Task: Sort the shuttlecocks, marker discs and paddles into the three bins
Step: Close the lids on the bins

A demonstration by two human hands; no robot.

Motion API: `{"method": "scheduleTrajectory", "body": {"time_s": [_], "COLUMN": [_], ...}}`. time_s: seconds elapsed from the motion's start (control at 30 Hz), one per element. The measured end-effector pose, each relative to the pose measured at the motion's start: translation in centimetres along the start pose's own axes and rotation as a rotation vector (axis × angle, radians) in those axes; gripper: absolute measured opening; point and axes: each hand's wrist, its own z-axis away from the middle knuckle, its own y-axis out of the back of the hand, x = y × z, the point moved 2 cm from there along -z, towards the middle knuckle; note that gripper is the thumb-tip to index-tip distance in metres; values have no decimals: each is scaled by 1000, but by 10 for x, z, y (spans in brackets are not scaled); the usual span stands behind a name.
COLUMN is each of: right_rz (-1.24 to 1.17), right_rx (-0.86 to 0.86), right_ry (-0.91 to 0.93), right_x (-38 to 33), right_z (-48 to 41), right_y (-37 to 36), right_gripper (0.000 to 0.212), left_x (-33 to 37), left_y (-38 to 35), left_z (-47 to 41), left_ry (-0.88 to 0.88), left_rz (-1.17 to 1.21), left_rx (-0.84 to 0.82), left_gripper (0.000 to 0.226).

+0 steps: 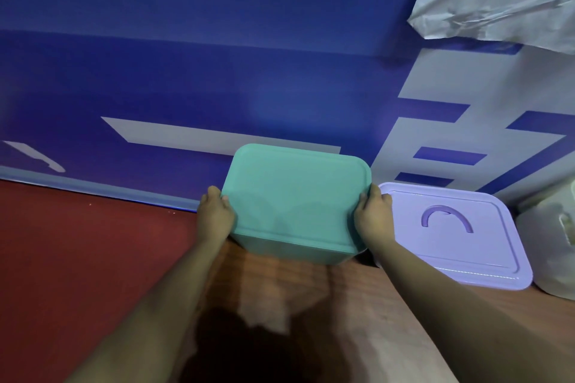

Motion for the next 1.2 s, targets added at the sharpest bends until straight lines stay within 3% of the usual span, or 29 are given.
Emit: {"method": "scheduleTrajectory", "body": {"time_s": [0.13, 0.3, 0.47, 0.9, 1.2], "right_rz": [42, 117, 63, -19, -32], "right_rx": [3, -9, -5, 9, 3], "right_ry": [31, 8, -55, -146, -43], "right_x": [0, 0, -3, -1, 2], "right_z": [-1, -9, -5, 3, 17], "right_y": [-1, -1, -4, 7, 3], "right_gripper": [30, 25, 15, 19, 15], "left_x": [8, 17, 11, 10, 11], "left_y": [2, -7, -11, -11, -12], "left_z": [-12, -27, -30, -29, -23], "left_ry": [113, 9, 18, -83, -128], "left_rz": [38, -21, 34, -21, -71], "left_rx": [-101, -74, -68, -85, -24], "left_gripper": [12, 22, 20, 20, 24]}}
